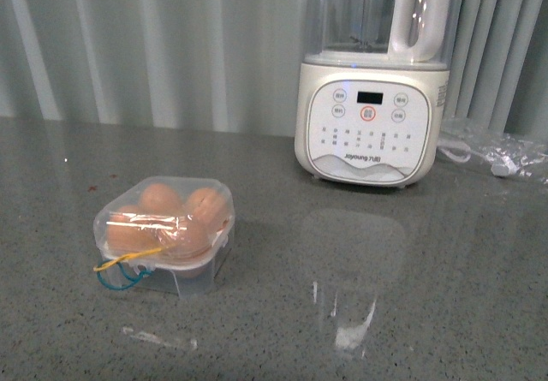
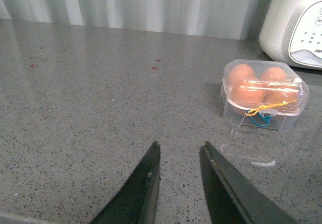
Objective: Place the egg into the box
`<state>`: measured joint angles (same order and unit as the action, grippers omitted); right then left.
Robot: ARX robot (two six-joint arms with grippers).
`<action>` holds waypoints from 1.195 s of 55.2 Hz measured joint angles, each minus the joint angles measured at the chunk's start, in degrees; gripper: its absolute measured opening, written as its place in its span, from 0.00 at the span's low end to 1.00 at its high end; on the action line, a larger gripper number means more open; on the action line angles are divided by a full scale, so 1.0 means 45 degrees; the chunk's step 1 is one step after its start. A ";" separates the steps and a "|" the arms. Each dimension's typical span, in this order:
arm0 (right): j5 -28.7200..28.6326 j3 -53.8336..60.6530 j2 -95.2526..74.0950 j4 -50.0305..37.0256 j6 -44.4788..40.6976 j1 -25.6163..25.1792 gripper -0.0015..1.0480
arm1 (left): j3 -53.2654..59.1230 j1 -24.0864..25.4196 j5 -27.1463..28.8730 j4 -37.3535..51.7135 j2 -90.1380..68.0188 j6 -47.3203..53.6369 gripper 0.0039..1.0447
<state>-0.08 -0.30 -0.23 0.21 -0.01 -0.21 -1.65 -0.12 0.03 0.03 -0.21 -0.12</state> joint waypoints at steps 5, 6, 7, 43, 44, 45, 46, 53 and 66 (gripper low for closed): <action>0.0000 0.0000 0.0000 0.0000 0.0000 0.0000 0.93 | 0.0000 0.0000 0.0000 0.0000 0.0000 0.0000 0.43; 0.0000 0.0000 0.0000 0.0000 0.0000 0.0000 0.93 | 0.0000 0.0000 0.0000 0.0000 0.0000 0.0000 0.46; 0.0005 0.0000 0.0000 0.0000 0.0000 0.0000 0.93 | 0.0000 0.0000 0.0000 0.0000 0.0000 0.0000 0.49; 0.0000 0.0000 0.0000 0.0000 0.0000 0.0000 0.93 | 0.0000 0.0000 0.0000 0.0000 0.0000 0.0005 0.94; 0.0000 0.0000 0.0000 0.0000 0.0000 0.0000 0.93 | 0.0000 0.0000 0.0000 0.0000 0.0000 0.0005 0.94; 0.0000 0.0000 0.0000 0.0000 0.0005 0.0000 0.93 | 0.0000 0.0000 0.0000 0.0000 0.0000 0.0005 0.94; 0.0000 0.0000 0.0000 0.0000 0.0000 0.0000 0.93 | 0.0000 0.0000 0.0000 0.0000 0.0000 0.0005 0.94; 0.0000 0.0000 0.0000 0.0000 0.0000 0.0000 0.93 | 0.0000 0.0000 0.0000 0.0000 0.0000 0.0000 0.94; 0.0005 0.0000 0.0000 0.0000 0.0000 0.0000 0.93 | 0.0000 0.0000 0.0000 0.0000 0.0000 0.0005 0.94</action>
<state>-0.05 -0.30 -0.23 0.21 -0.01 -0.21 -1.65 -0.12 0.03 0.03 -0.21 -0.10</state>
